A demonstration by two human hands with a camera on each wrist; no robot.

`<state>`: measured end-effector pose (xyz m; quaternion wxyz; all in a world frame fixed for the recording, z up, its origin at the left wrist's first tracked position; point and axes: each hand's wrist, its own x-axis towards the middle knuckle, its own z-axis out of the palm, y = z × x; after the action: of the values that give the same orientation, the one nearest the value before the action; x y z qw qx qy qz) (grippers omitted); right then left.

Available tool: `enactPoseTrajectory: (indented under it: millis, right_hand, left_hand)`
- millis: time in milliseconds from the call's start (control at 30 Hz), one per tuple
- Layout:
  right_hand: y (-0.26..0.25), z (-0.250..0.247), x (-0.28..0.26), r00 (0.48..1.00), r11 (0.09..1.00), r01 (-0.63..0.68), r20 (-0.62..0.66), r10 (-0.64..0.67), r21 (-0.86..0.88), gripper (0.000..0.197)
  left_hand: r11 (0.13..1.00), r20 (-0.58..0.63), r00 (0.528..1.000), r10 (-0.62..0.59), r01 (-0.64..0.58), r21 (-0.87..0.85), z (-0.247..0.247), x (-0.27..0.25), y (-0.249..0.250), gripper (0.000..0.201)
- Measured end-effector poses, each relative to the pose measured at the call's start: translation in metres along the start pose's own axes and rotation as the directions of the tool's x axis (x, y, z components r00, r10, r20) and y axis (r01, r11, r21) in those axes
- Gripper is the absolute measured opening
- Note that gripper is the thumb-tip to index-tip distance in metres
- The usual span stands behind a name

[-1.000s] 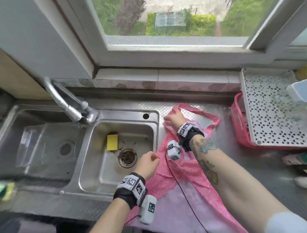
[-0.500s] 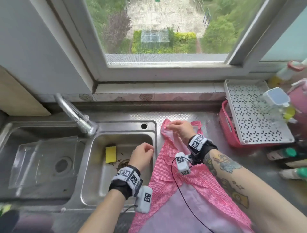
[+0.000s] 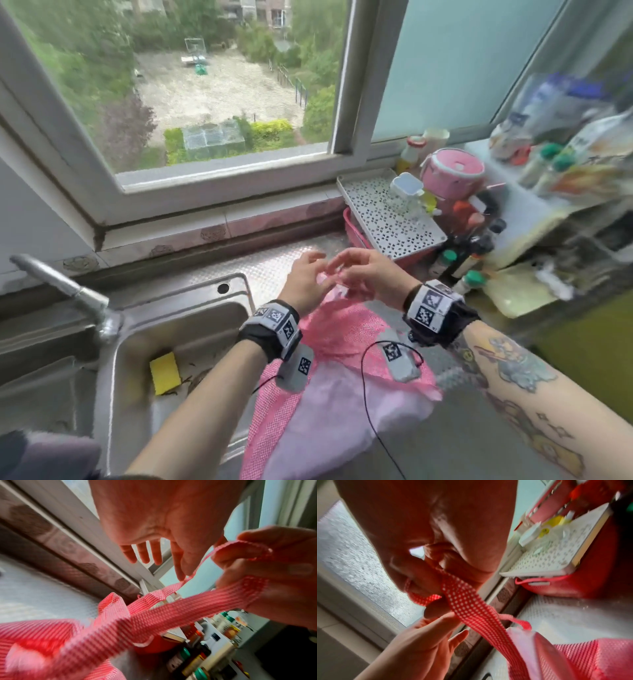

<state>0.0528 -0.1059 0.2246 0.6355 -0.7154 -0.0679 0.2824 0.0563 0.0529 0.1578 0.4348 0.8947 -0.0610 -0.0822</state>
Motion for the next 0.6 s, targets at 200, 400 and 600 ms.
enactPoseTrajectory:
  millis: [200, 400, 600]
  right_hand:
    - [-0.006, -0.058, -0.118, 0.984, 0.994, 0.092, -0.148, -0.099, -0.057, 0.031]
    - [0.020, -0.138, -0.267, 0.826, 0.983, 0.185, -0.540, -0.159, -0.005, 0.012]
    - [0.069, -0.239, -0.430, 0.571, 0.972, 0.237, -0.808, -0.146, -0.008, 0.007]
  left_hand:
    - [0.970, 0.279, 0.947, 0.156, -0.094, -0.223, 0.059, -0.029, 0.092, 0.069]
    - [0.941, 0.395, 0.875, 0.281, -0.172, -0.290, 0.145, -0.071, 0.206, 0.041]
    - [0.911, 0.398, 0.823, 0.406, -0.397, -0.109, 0.243, -0.096, 0.310, 0.023]
